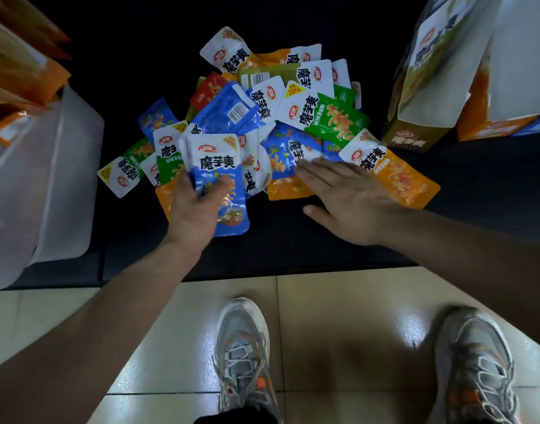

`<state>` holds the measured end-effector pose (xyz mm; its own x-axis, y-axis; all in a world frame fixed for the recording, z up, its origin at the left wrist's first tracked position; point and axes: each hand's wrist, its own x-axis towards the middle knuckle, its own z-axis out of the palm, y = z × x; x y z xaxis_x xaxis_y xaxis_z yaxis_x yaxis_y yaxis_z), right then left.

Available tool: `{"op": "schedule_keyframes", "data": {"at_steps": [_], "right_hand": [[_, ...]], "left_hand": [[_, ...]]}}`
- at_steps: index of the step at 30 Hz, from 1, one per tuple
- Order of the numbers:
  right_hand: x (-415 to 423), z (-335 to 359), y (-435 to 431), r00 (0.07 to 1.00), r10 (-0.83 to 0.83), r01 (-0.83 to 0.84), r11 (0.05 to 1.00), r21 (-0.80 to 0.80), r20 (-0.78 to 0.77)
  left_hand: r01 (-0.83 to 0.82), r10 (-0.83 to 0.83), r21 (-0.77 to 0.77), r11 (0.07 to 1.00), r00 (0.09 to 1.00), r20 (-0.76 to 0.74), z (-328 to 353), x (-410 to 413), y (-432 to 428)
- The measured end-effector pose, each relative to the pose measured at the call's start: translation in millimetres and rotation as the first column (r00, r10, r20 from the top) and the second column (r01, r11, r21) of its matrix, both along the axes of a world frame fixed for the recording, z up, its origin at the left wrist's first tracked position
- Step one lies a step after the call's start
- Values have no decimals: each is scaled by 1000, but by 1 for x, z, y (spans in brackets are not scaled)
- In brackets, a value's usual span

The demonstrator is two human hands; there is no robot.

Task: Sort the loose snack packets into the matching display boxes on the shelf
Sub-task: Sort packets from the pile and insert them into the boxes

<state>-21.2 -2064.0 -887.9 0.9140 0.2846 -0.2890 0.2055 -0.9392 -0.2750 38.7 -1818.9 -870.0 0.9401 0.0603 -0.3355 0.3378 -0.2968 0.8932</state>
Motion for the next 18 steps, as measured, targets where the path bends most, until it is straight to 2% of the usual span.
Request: {"op": "schedule_keyframes", "data": {"at_steps": [5,8,13,18], "right_hand": [[-28,0,1,985,-10,20,998,-54,174],[-25,-2,-1,967,-153,167,984,-56,202],[-11,4,-12,973,-201,214,970,-116,115],[-2,16,-16,956,-291,292,953,-83,24]], "left_hand": [[1,-1,5,1000,1000,-9,-7,-4,4],[29,-29,6,1000,1000,-9,-7,-8,-3],[89,-89,-2,996,996,-9,-8,-11,-9],[126,-126,-19,992,992,-2,-6,-8,-11]]}}
